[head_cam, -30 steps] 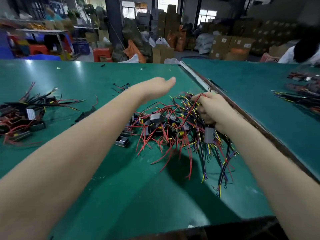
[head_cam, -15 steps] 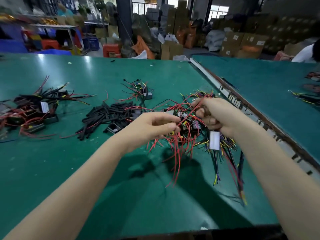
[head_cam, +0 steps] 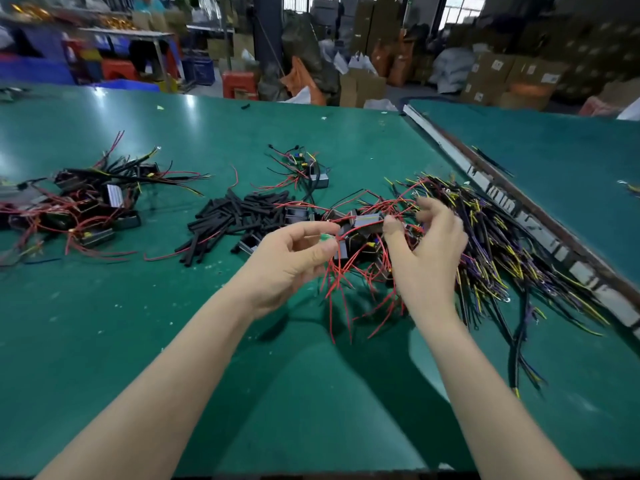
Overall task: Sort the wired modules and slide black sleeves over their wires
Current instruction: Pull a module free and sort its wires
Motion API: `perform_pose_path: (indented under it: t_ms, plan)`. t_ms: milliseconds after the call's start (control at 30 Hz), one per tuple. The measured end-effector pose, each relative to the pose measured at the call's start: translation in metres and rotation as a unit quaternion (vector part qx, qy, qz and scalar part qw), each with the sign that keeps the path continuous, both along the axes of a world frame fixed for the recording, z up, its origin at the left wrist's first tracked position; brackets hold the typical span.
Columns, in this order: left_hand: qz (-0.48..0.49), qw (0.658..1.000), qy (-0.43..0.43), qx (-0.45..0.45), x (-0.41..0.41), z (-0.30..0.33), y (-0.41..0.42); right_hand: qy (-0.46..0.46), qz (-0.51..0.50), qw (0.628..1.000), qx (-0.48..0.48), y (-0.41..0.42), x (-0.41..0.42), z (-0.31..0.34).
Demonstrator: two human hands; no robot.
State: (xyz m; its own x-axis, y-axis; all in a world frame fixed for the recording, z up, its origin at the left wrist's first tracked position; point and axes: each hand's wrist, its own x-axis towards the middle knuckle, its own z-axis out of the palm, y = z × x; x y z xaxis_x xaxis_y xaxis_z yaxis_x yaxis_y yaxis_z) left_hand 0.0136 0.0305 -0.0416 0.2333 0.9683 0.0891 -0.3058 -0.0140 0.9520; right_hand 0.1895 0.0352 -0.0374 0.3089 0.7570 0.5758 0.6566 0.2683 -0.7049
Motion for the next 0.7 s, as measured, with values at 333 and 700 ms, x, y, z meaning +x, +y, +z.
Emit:
perform_pose_path:
  t_ms: [333, 700]
  plan:
    - [0.008, 1.000, -0.004, -0.023, 0.006, -0.018, -0.011, 0.301, 0.413, 0.835, -0.205, -0.019, -0.019, -0.016]
    - [0.317, 0.766, 0.558, -0.016, -0.064, -0.026, 0.018, 0.427, 0.346, 0.809, -0.208, -0.016, -0.017, -0.008]
